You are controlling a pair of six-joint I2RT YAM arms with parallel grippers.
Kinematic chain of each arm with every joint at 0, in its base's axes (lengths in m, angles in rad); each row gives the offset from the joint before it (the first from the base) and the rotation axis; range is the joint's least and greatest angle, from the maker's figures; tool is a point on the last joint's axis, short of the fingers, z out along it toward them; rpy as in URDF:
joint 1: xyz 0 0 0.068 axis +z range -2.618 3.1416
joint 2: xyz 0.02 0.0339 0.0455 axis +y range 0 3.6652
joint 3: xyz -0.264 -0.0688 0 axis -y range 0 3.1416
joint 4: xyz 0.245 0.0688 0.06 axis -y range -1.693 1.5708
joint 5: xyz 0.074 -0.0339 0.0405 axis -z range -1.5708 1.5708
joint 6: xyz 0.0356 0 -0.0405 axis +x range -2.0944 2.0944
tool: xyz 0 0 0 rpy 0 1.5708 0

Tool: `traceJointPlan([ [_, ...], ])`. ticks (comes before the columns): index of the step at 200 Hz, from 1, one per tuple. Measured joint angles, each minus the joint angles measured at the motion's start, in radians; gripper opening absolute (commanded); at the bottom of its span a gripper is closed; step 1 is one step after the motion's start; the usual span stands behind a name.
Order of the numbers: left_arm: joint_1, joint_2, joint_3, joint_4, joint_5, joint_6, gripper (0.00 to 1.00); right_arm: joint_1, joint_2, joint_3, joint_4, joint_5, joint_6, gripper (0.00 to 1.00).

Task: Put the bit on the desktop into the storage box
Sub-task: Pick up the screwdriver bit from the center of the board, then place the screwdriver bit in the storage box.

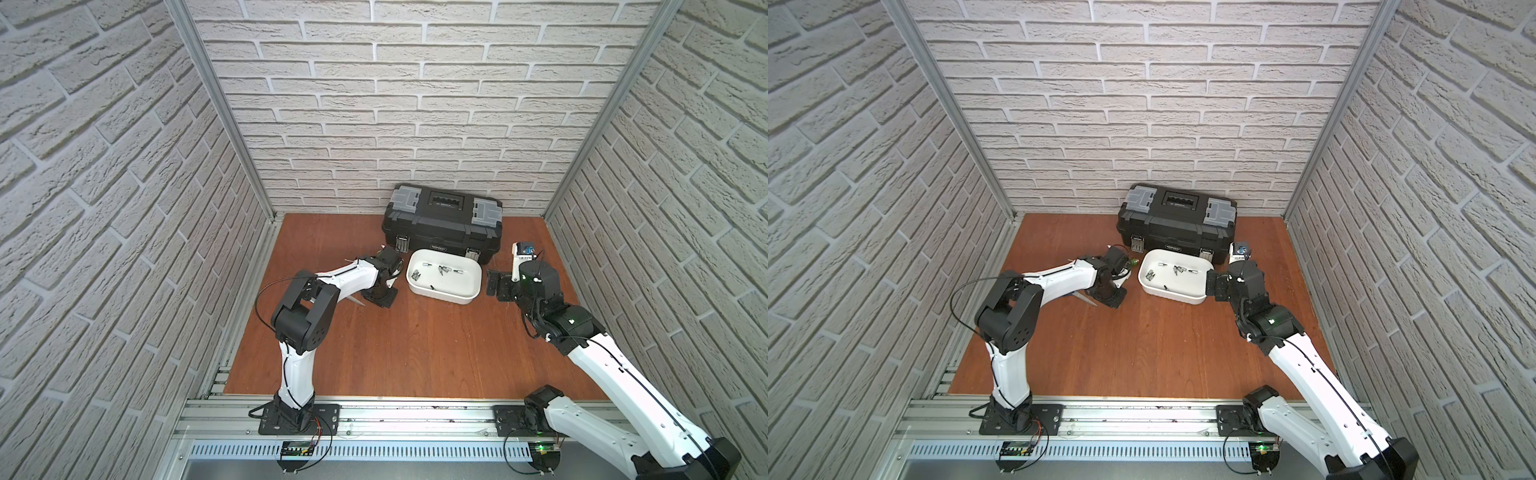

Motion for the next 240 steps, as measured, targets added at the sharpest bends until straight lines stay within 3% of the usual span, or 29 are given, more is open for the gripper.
traceJointPlan([
  [71, -0.010, -0.019, -0.006, 0.000, 0.001, -0.009, 0.08, -0.002, -0.020, -0.005, 0.002, 0.012, 0.003, 0.98],
  [135, -0.039, -0.153, 0.003, -0.001, 0.007, -0.012, 0.08, -0.004, -0.050, -0.009, 0.001, 0.024, 0.003, 0.98],
  [202, -0.121, -0.164, 0.232, -0.020, -0.001, 0.047, 0.08, -0.005, -0.059, -0.009, -0.006, 0.026, 0.007, 0.98],
  [240, -0.145, -0.089, 0.389, -0.020, 0.012, 0.081, 0.08, -0.006, -0.072, -0.009, -0.016, 0.026, 0.007, 0.98],
])
